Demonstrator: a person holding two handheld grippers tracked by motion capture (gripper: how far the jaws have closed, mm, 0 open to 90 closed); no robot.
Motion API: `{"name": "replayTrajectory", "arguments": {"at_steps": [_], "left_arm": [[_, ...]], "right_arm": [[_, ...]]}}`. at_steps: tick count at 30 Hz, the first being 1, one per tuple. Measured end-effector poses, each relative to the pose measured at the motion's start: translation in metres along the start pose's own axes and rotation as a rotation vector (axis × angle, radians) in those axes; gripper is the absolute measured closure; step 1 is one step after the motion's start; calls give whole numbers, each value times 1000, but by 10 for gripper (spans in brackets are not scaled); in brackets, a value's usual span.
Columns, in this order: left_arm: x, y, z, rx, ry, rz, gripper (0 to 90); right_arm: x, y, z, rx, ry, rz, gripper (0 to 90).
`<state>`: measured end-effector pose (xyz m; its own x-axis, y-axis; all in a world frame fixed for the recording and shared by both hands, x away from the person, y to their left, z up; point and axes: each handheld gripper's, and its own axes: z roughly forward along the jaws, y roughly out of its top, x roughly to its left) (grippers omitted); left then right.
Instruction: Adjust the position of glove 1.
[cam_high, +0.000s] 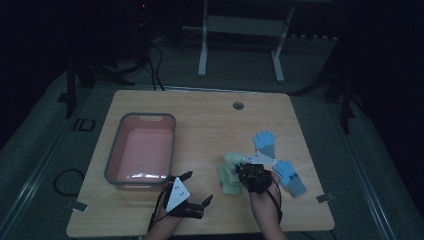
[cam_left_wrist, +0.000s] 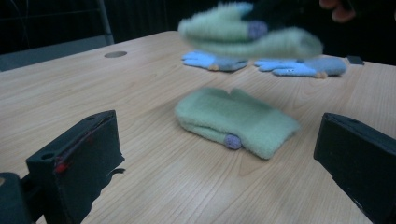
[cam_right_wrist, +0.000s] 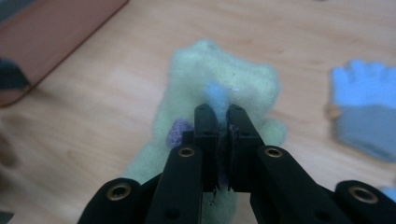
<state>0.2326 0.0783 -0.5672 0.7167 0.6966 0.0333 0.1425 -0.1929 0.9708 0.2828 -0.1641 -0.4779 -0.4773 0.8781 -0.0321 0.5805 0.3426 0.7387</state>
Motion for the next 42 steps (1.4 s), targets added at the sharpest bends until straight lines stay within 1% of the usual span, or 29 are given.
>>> {"name": "replayTrajectory", "arguments": {"at_steps": [1, 3, 5, 6, 7, 8, 12, 14, 17, 19, 20, 21, 23, 25, 28, 30, 33, 35, 36, 38, 40, 42], "left_arm": [[0, 0, 0, -3, -1, -1, 9], [0, 0, 0, -2, -2, -3, 9], [1, 0, 0, -1, -5, -4, 9], [0, 0, 0, -1, -5, -4, 9], [0, 0, 0, 0, -6, -3, 9], [0, 0, 0, 2, -6, -2, 9], [0, 0, 0, 4, -7, 5, 9], [0, 0, 0, 4, -6, 3, 9], [1, 0, 0, 4, -12, -4, 9], [1, 0, 0, 4, -12, -4, 9], [1, 0, 0, 0, -2, -14, 9], [1, 0, -1, -3, 2, -14, 9], [1, 0, 0, -2, 1, -10, 9], [0, 0, 0, 3, 0, -6, 9], [-1, 0, 1, 10, 7, -1, 9], [-1, 0, 1, 11, 13, -8, 9], [1, 1, 1, 19, 6, -19, 9], [0, 1, 3, 35, 7, -14, 9], [-1, 2, 4, 55, -1, -1, 10], [-2, 3, 6, 85, -20, 2, 10], [-4, 3, 7, 85, -5, 17, 10], [-6, 4, 8, 90, 4, 25, 10]], "right_arm": [[2, -2, 3, 11, 7, 6, 848], [6, -6, 7, 28, -1, 2, 848], [7, -11, 12, 44, 14, 15, 848], [9, -12, 13, 49, 1, 7, 848], [10, -14, 15, 52, -2, 2, 847], [10, -15, 17, 58, 4, 10, 847], [11, -18, 27, 76, 16, 17, 841], [13, -20, 32, 85, 11, -1, 833], [14, -24, 38, 107, 32, 8, 819], [15, -25, 40, 110, 30, 2, 819], [15, -25, 40, 110, 30, 2, 818], [16, -29, 43, 113, 25, -24, 814], [16, -29, 43, 115, 30, -39, 813], [12, -28, 43, 117, 55, -32, 795], [8, -25, 39, 117, 85, -26, 723], [6, -23, 34, 107, 88, -35, 702], [2, -20, 28, 99, 112, -39, 615], [-2, -17, 25, 95, 126, -57, 503], [-5, -16, 24, 91, 131, -59, 469], [-12, -15, 23, 87, 148, -71, 370], [-18, -16, 22, 86, 175, -76, 313], [-24, -17, 23, 80, 221, -60, 252]]}}
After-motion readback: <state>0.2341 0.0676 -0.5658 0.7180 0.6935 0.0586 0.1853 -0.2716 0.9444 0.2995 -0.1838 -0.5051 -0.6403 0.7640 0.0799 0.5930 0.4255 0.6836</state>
